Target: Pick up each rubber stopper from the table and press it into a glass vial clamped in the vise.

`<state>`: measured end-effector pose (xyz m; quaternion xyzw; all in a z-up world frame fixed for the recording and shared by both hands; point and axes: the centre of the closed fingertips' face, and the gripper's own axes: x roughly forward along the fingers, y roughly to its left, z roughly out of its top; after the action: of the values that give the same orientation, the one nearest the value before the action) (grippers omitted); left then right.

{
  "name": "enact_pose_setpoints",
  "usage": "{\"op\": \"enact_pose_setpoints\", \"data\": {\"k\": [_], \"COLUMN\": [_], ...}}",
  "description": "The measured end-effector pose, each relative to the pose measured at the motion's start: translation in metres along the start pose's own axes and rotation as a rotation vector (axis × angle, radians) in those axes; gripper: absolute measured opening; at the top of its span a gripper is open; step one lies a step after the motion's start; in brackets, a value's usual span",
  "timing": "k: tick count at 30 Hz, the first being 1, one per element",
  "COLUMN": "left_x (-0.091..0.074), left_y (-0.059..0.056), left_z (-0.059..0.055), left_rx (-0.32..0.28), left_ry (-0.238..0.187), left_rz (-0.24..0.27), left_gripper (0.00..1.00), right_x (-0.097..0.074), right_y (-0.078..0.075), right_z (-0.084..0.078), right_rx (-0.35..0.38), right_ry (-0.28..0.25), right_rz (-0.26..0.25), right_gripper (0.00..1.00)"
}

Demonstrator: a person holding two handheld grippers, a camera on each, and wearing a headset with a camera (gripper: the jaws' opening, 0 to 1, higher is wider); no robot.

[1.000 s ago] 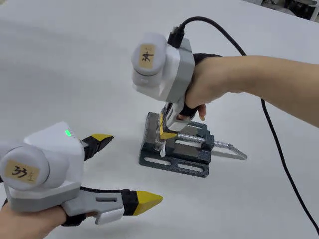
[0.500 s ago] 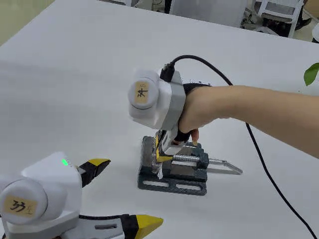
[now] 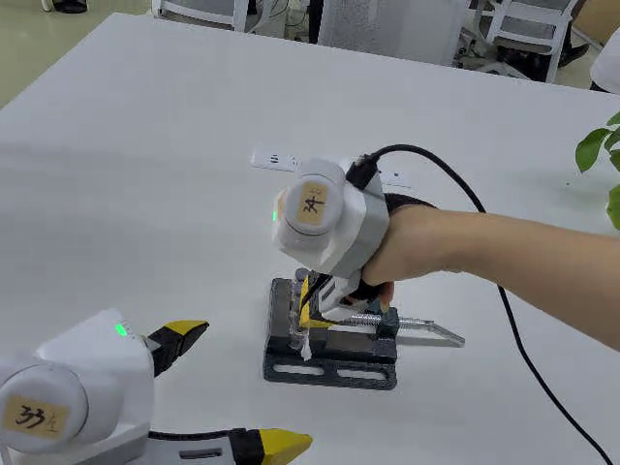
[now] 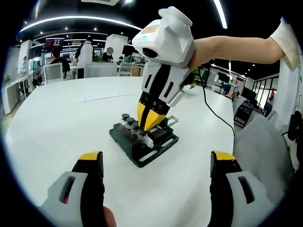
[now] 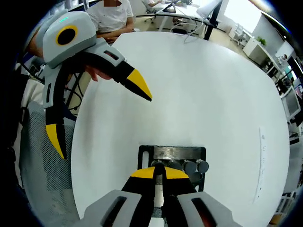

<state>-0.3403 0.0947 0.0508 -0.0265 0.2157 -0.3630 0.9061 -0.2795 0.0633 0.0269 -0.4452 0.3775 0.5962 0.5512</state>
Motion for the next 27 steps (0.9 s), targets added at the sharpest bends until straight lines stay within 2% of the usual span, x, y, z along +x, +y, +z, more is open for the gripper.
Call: {"op": "enact_pose_setpoints", "data": {"k": [3,7,8,12,13,17,21,27], "left_x": [0.0,-0.002,-0.003,-0.005,-0.005,-0.007,-0.008,-0.01], "left_y": [0.0,0.002,0.002,0.004,0.005,0.007,0.009,0.01], "left_z": [0.0,0.001,0.0,0.0,0.0,-0.001,-0.001,0.001], "left_rx": [0.004,0.004,0.004,0.002,0.001,0.002,0.003,0.01], "left_ry": [-0.002,-0.005,-0.006,-0.005,-0.004,-0.003,-0.001,0.0], "left_rz": [0.0,0.007,0.009,0.016,0.019,0.023,0.027,0.03], "left_gripper": [0.93,0.93,0.93,0.93,0.93,0.93,0.94,0.94], "right_x": [0.0,-0.002,-0.002,-0.003,-0.005,-0.009,-0.013,-0.016], "right_y": [-0.009,-0.007,-0.005,0.001,0.002,0.007,0.016,0.029], "right_z": [0.001,-0.003,-0.004,-0.01,-0.011,-0.015,-0.029,-0.049], "right_rx": [0.031,0.105,0.121,0.159,0.192,0.264,0.302,0.384], "right_ry": [-0.059,-0.12,-0.138,-0.187,-0.215,-0.292,-0.327,-0.378], "right_rz": [-0.051,-0.073,-0.071,-0.093,-0.112,-0.126,-0.153,-0.188], "right_gripper": [0.06,0.16,0.21,0.33,0.36,0.48,0.61,0.73]}}
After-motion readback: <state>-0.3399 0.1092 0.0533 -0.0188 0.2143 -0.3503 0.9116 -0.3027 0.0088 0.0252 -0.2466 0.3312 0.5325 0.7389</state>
